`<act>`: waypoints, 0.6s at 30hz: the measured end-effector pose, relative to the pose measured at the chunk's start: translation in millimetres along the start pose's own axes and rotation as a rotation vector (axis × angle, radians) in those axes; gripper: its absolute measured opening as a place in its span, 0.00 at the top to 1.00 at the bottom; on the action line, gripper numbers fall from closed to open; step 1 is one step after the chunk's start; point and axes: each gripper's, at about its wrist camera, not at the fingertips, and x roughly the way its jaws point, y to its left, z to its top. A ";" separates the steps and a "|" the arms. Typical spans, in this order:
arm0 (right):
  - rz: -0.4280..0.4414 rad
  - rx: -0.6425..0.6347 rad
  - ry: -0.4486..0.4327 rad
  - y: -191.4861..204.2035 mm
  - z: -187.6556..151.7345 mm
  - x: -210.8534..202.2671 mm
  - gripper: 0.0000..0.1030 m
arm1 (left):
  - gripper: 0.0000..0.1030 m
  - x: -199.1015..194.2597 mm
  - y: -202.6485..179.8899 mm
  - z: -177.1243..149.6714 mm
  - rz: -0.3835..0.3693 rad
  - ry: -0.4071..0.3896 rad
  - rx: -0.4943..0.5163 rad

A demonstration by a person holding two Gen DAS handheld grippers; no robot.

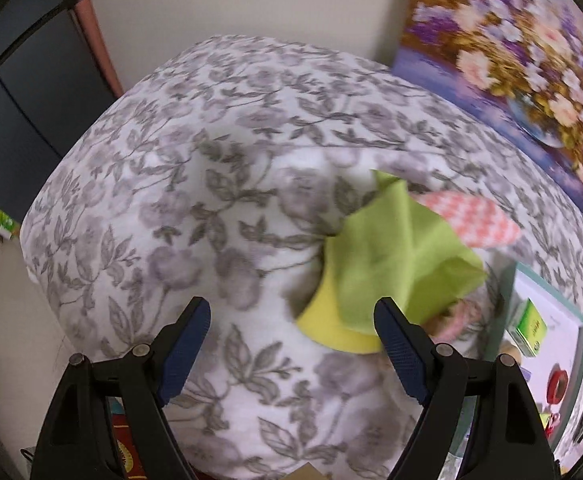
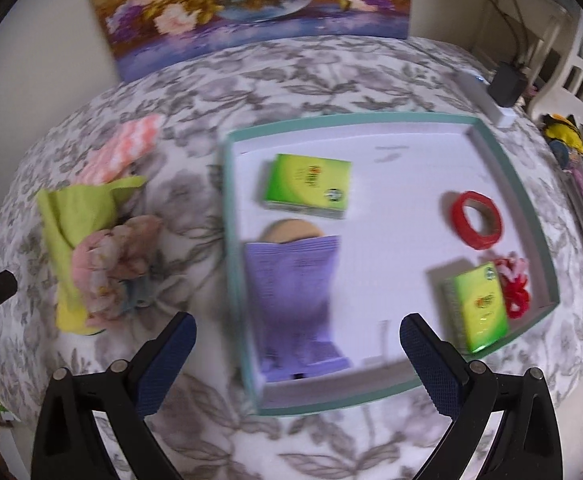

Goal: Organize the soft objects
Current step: 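Move the left tool to the yellow-green cloth while the right tool approaches the pink floral cloth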

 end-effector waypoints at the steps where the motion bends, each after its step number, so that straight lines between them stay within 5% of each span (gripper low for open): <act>1: 0.002 -0.005 0.000 5.7 -0.6 0.5 0.00 | 0.18 0.9 3.2 0.3 0.002 0.002 -0.006; 18: 0.080 -0.116 -0.007 67.0 -3.0 10.6 0.00 | 0.18 32.5 14.8 9.3 -0.043 0.063 -0.013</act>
